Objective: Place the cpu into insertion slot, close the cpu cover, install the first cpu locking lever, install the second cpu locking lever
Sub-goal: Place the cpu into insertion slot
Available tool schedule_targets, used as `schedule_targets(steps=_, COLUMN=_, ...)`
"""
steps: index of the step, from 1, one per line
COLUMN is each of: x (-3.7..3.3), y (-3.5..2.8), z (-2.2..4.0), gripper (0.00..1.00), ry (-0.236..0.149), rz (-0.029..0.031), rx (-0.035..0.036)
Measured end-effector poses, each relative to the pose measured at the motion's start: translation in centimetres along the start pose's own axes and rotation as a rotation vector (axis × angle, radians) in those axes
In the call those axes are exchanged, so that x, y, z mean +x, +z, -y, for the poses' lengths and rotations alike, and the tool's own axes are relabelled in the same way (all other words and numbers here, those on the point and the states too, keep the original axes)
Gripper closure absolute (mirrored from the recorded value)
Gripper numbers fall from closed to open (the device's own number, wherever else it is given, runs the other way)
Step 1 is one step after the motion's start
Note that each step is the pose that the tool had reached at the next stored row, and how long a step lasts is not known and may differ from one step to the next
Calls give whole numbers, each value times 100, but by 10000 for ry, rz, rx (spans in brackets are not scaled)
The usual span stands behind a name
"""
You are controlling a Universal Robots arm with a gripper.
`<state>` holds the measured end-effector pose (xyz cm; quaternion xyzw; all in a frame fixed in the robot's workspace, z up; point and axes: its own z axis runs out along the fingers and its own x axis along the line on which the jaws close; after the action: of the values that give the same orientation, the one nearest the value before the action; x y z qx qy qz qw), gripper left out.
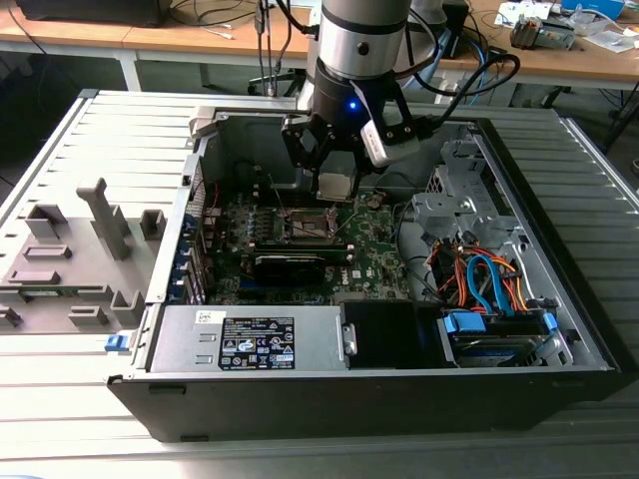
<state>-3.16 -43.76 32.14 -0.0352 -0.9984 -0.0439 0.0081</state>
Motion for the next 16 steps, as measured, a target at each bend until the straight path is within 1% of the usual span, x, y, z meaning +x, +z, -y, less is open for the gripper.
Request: schedule_targets(steps=16, x=0, y=0, z=0, gripper=45, ry=193, rz=17, rx=-4)
